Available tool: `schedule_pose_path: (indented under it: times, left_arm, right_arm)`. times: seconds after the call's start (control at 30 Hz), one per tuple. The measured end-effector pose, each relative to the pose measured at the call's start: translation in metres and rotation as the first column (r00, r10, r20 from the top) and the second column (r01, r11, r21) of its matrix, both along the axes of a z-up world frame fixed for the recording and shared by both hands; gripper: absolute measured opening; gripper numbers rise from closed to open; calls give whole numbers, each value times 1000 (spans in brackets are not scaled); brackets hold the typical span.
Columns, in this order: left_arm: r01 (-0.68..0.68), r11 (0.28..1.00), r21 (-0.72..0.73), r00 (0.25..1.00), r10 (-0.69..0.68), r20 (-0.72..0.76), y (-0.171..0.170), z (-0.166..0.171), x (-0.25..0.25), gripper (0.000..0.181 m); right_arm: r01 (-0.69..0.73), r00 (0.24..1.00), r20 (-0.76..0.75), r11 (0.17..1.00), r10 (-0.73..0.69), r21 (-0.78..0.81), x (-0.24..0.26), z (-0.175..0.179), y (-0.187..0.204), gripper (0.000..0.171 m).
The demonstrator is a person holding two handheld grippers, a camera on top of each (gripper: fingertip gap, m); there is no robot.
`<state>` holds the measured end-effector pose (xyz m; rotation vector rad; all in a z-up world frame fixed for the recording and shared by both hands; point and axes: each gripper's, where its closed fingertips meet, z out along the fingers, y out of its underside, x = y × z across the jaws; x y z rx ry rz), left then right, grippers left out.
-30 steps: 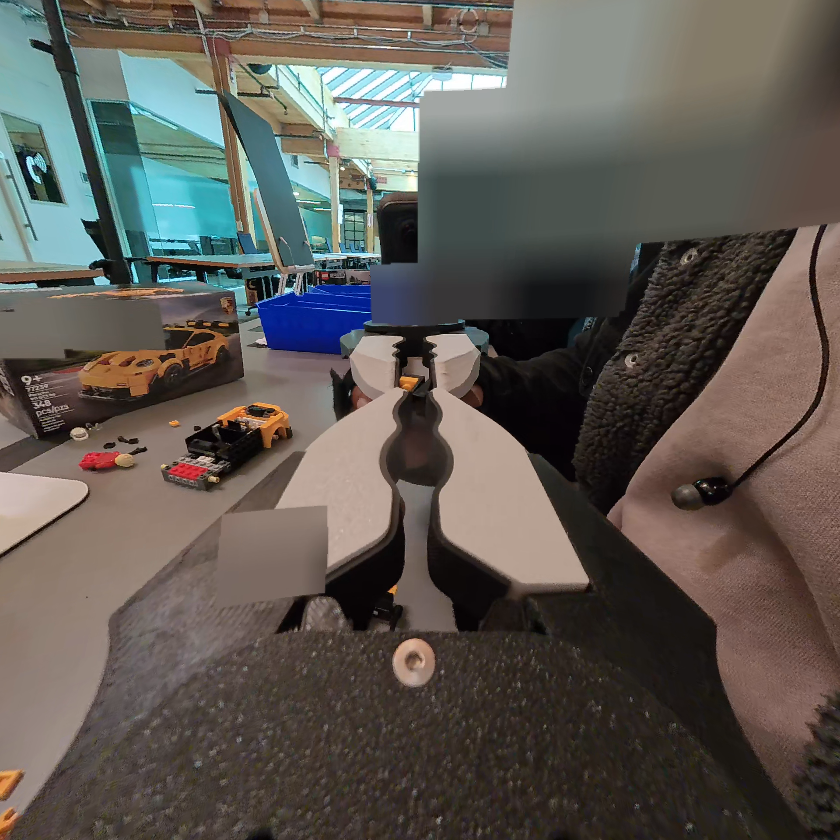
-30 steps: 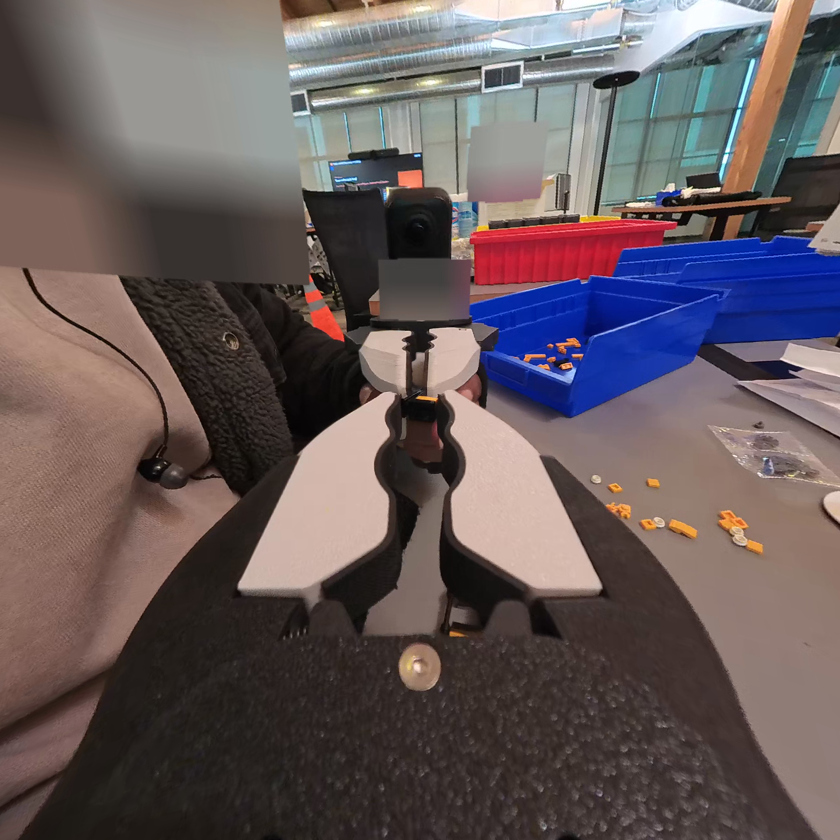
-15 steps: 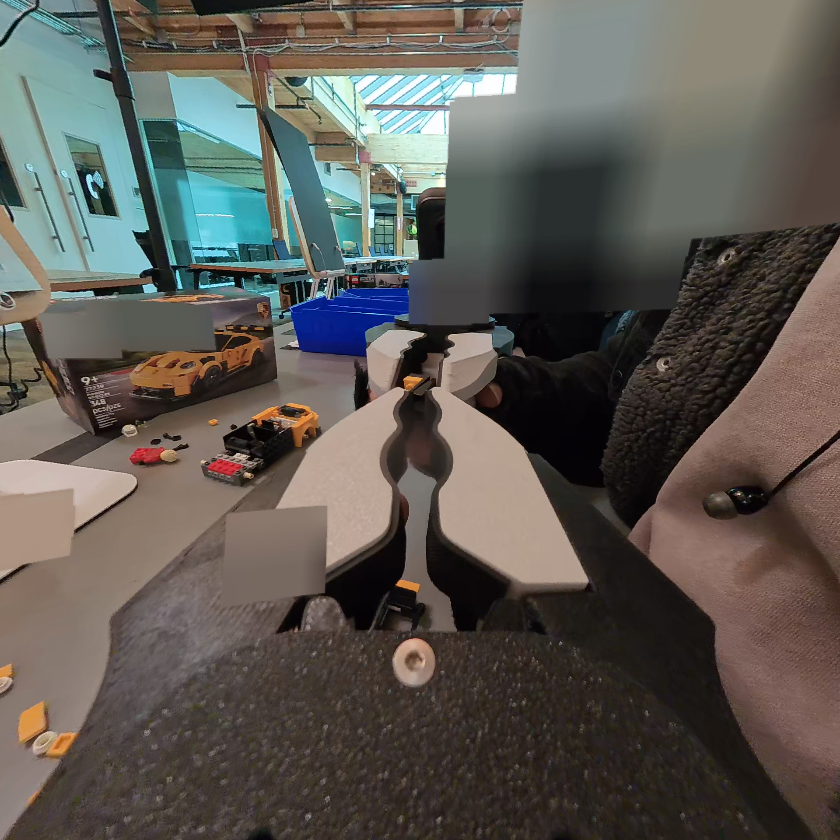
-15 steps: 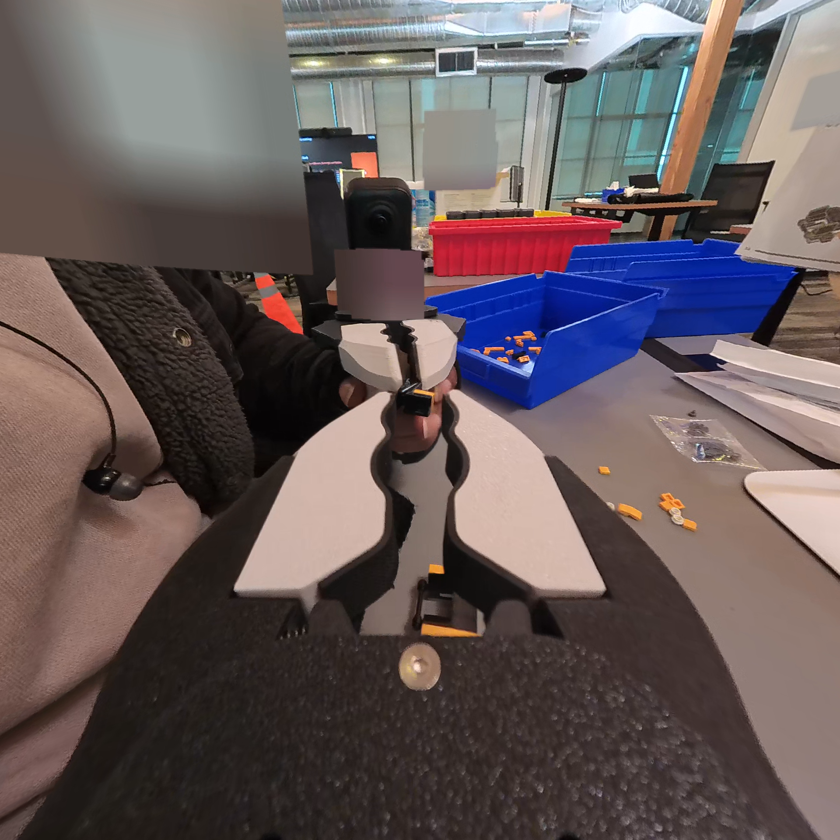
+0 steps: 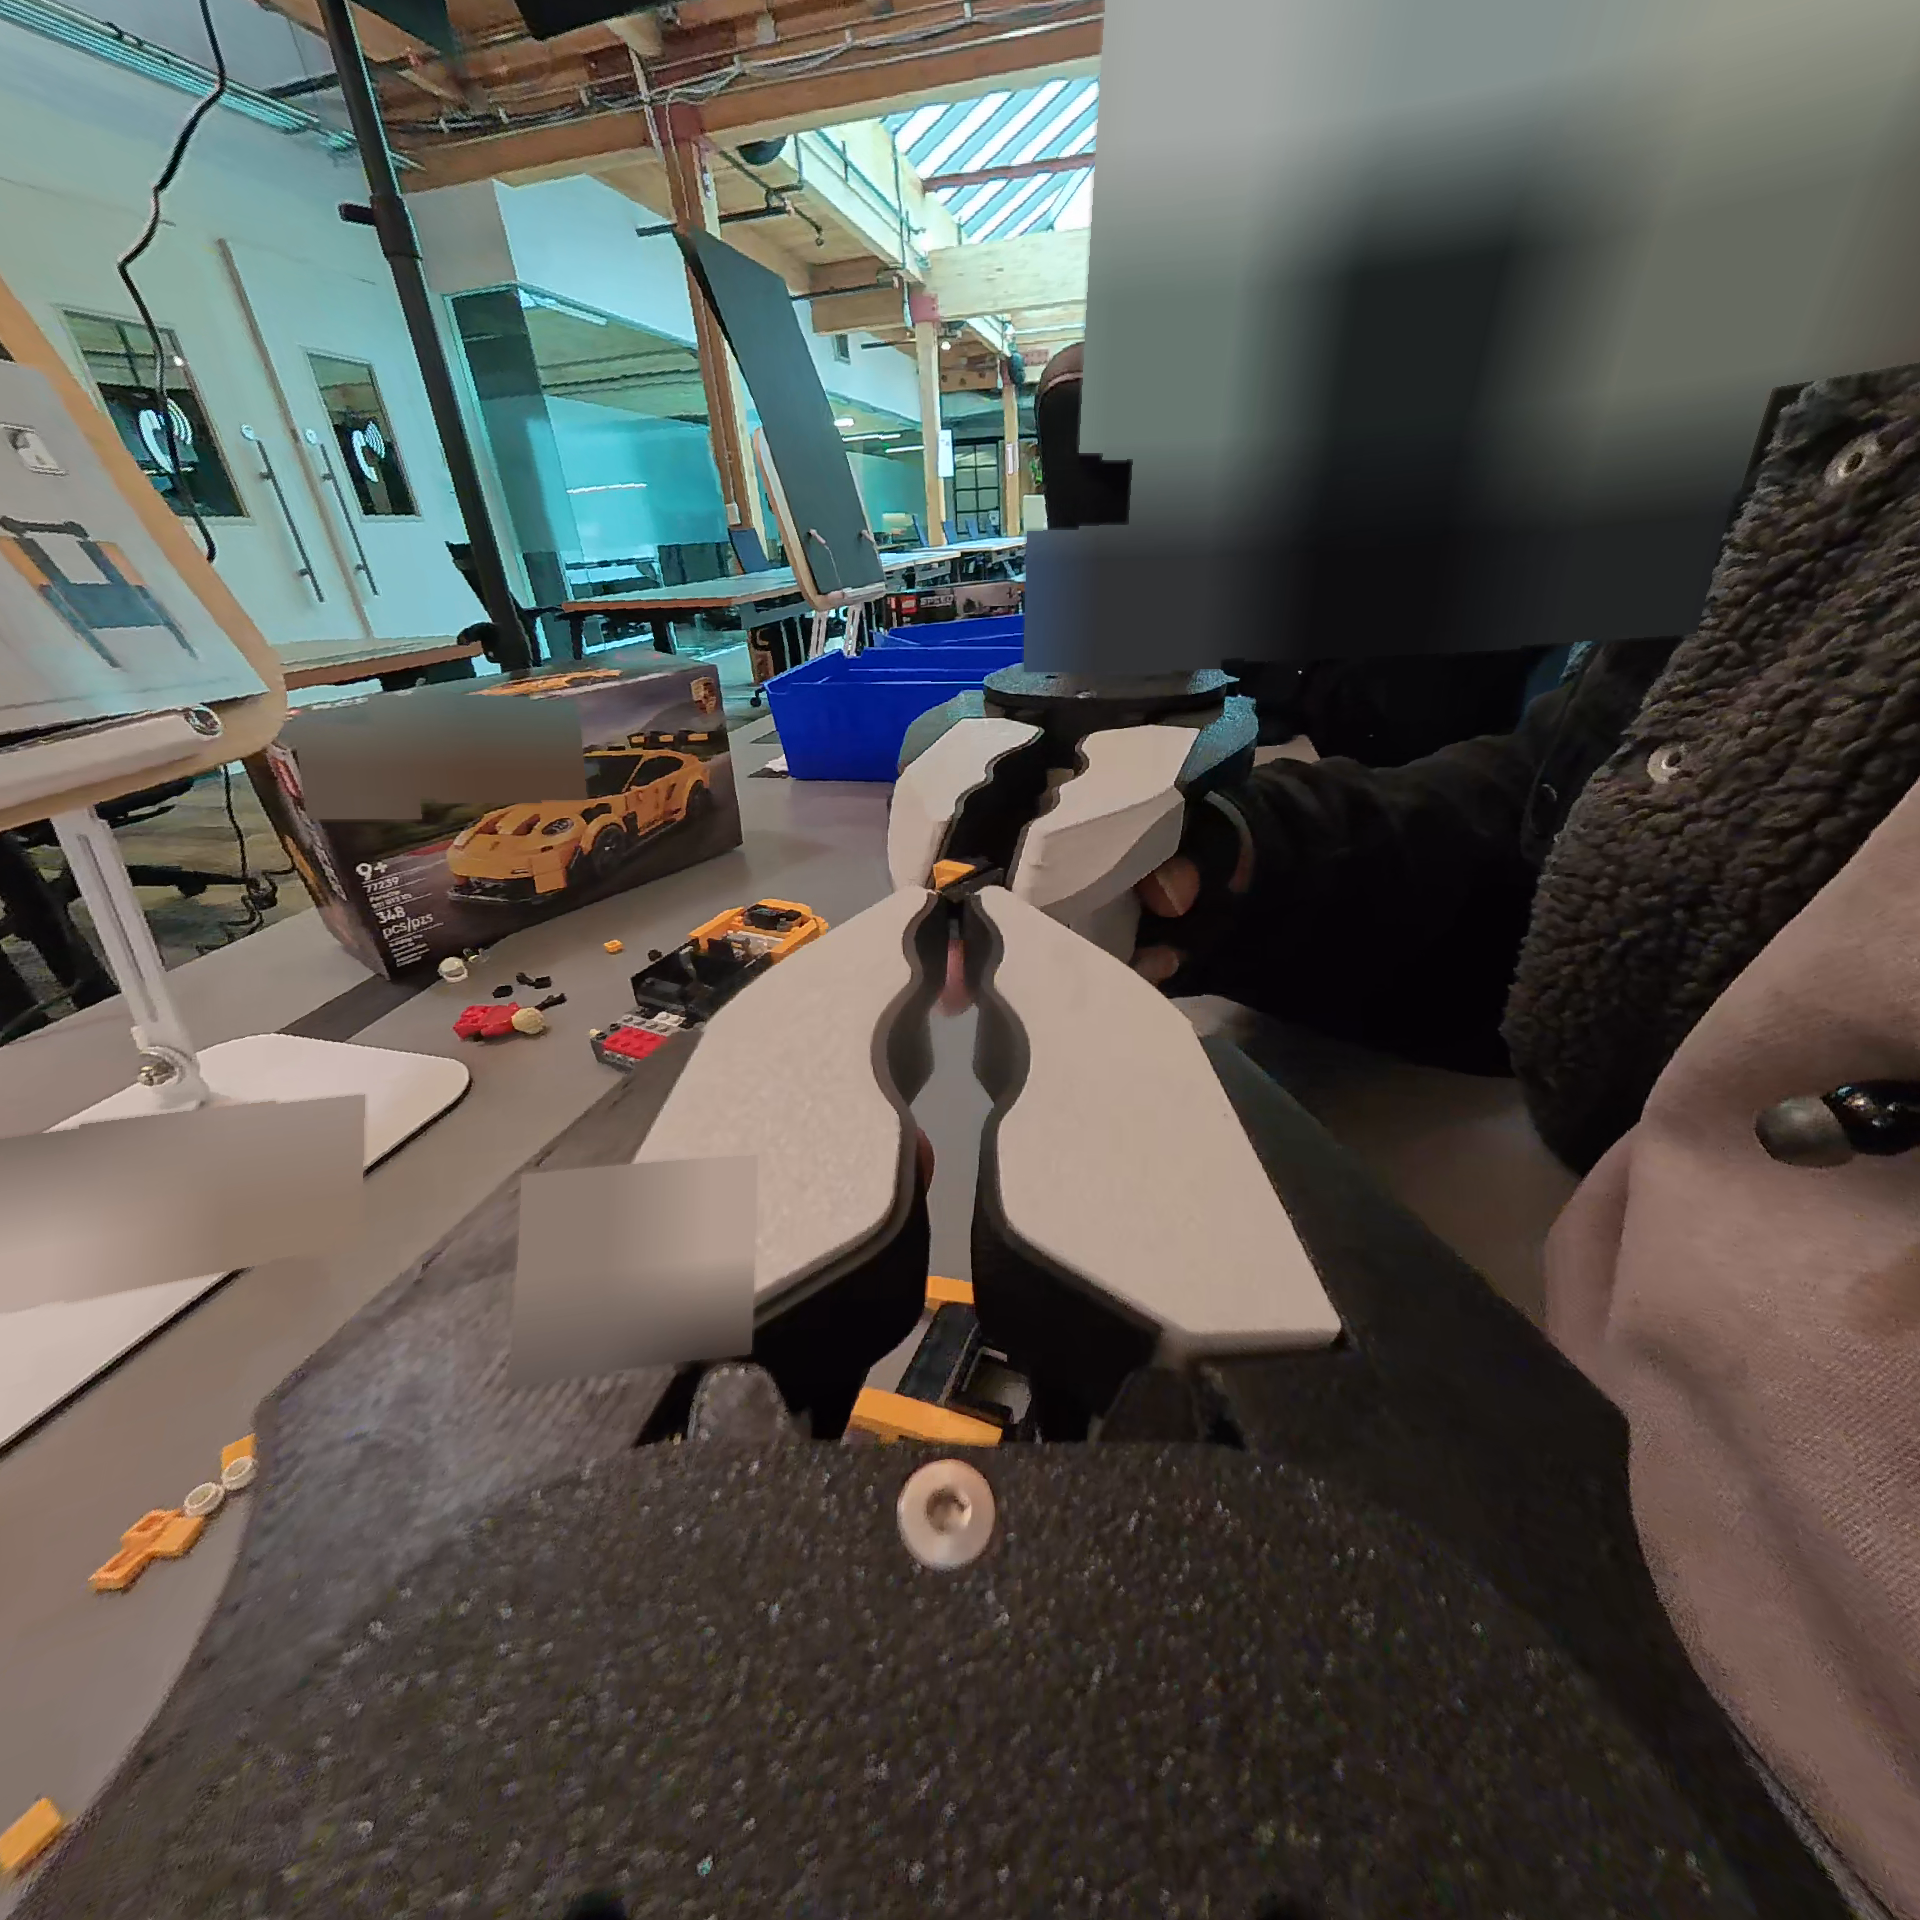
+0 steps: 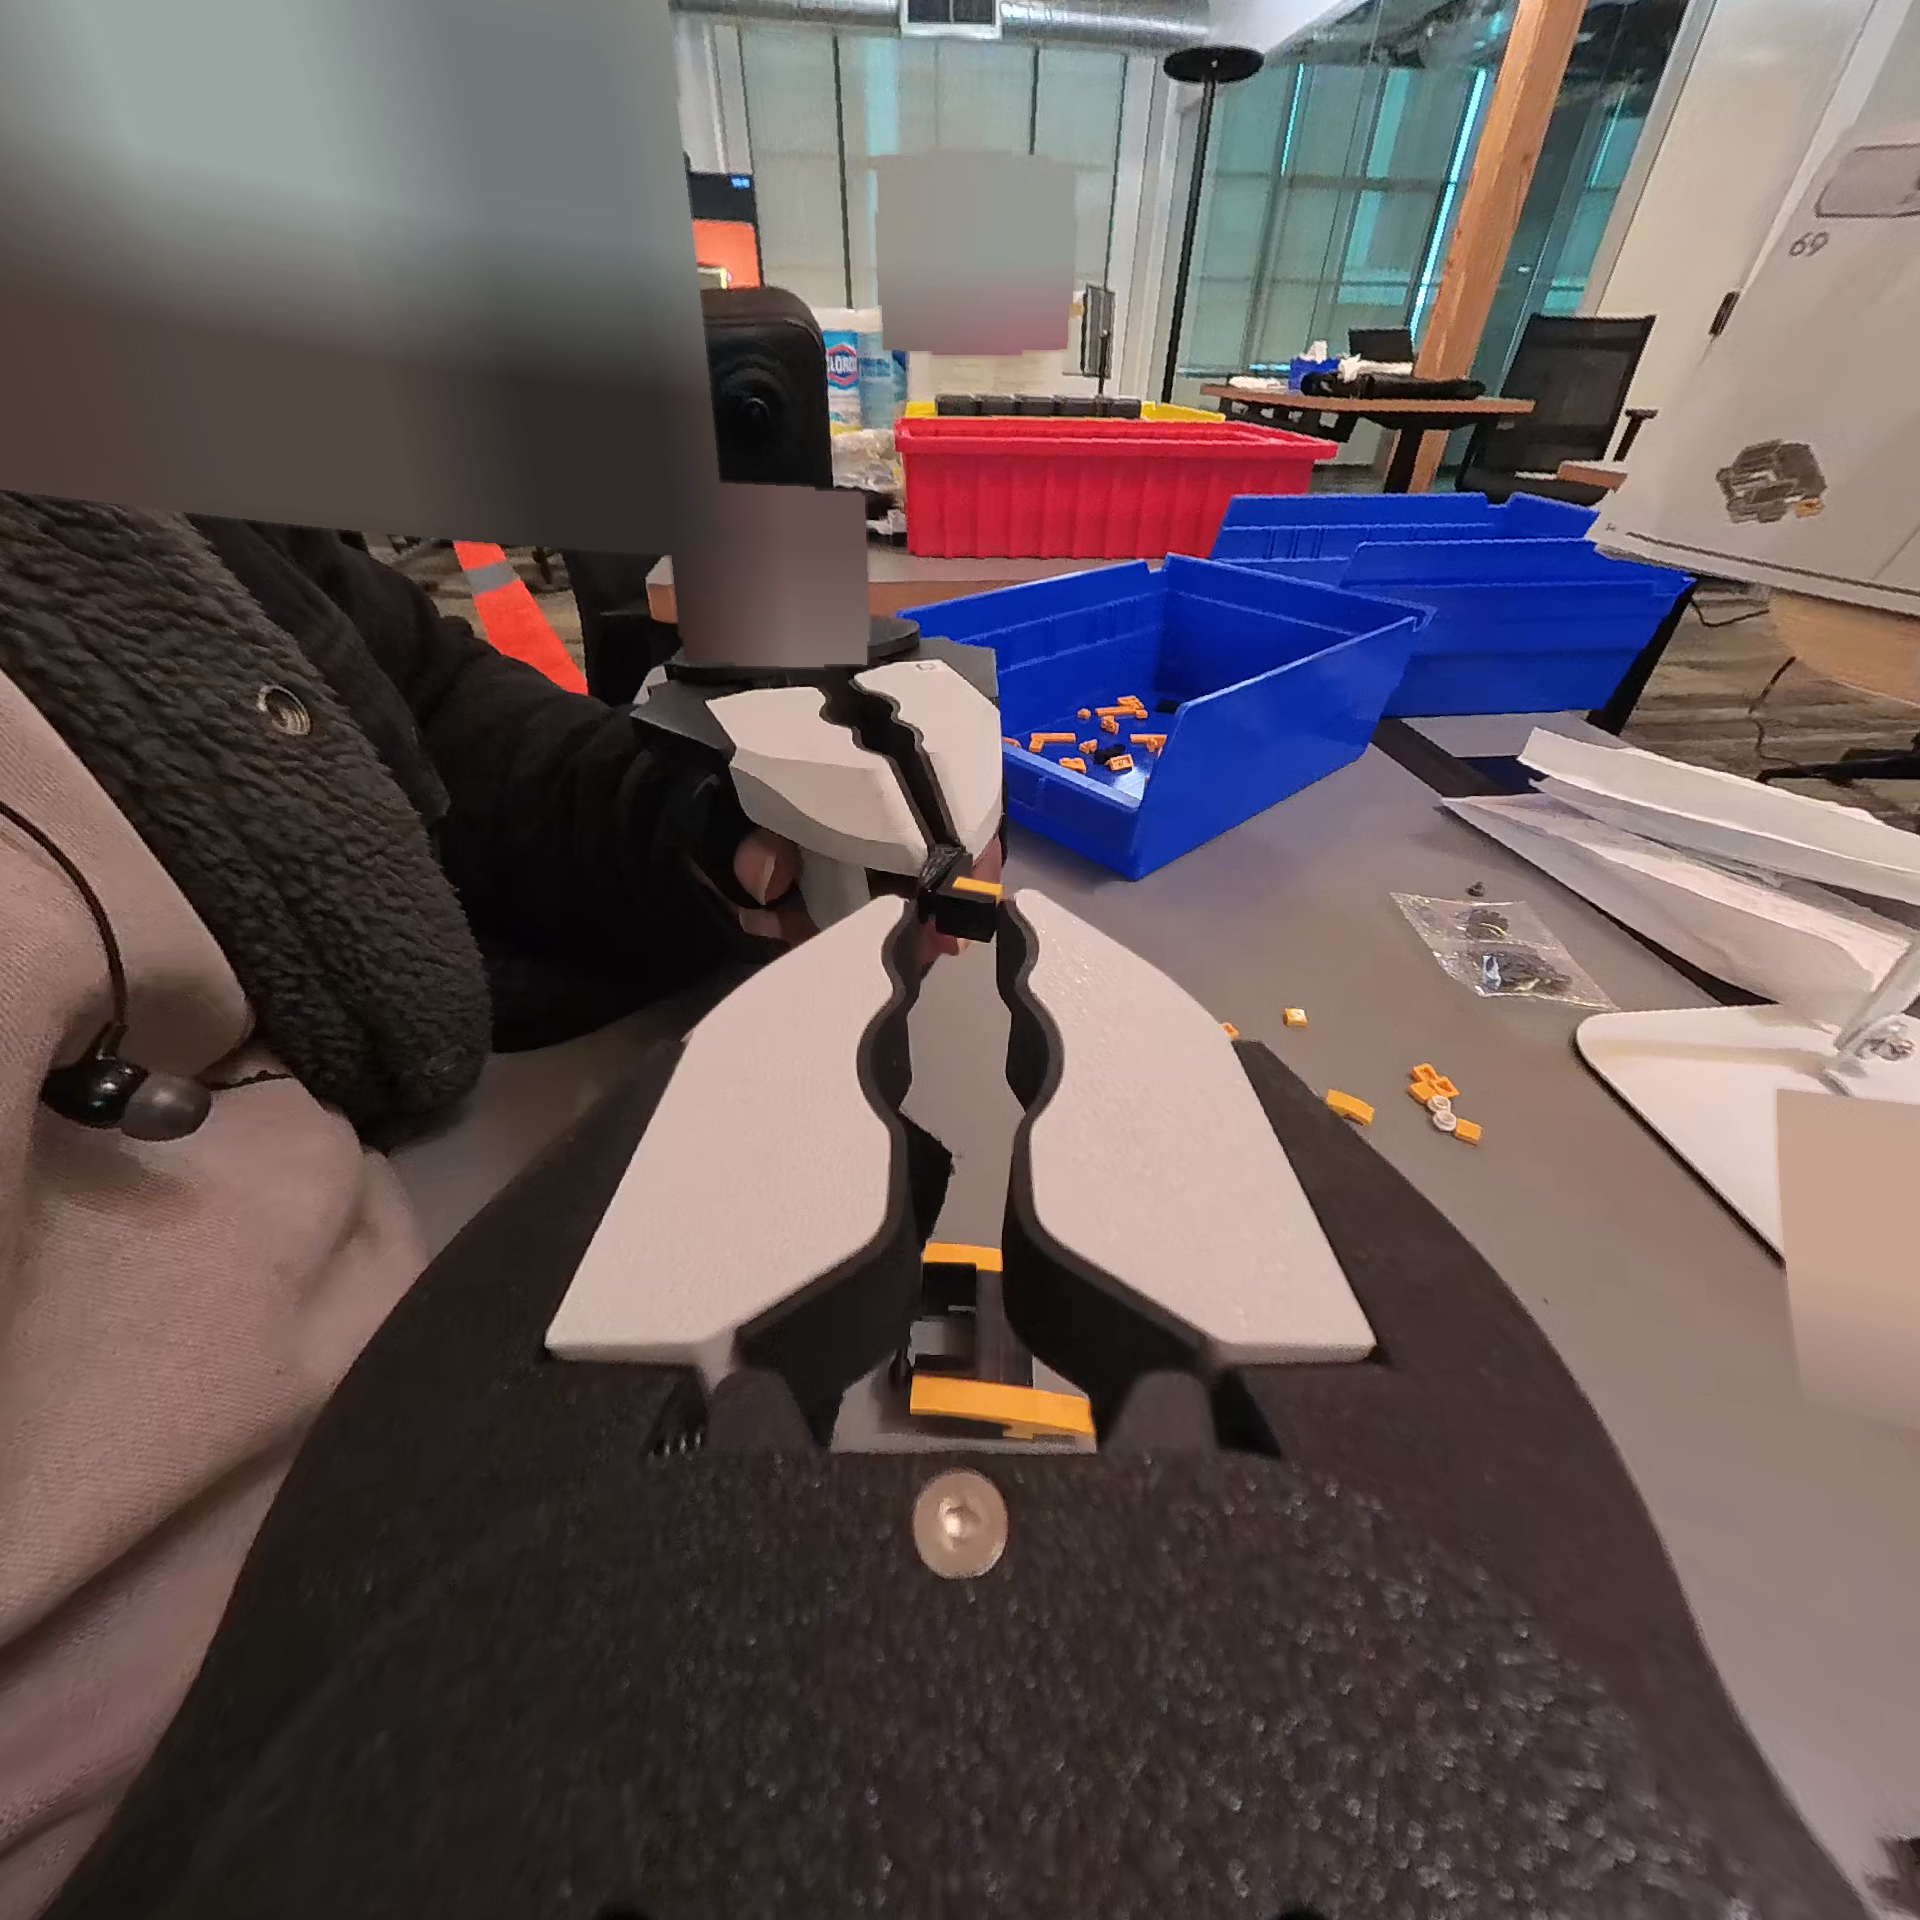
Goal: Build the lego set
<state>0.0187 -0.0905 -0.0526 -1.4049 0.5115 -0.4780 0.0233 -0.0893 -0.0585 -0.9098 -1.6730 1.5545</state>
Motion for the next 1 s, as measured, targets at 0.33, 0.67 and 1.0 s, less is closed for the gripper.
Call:
schedule_pose_path:
  times: [0.33, 0.67, 1.0]
  left_arm:
    - [30, 999, 39, 999, -29, -41, -4, 1, 5, 5]
    - [185, 983, 16, 983, -185, -14, -16, -1, 22, 18]
    - [139, 990, 35, 988, -137, -70, -17, 0, 21, 8]
  right_arm:
    - [-44, 999, -15, 999, 45, 23, 6, 1, -5, 14]
    - [-167, 985, -39, 985, 168, 37, 18, 2, -22, 13]
    - [-150, 987, -47, 988, 152, 39, 18, 4, -21, 13]
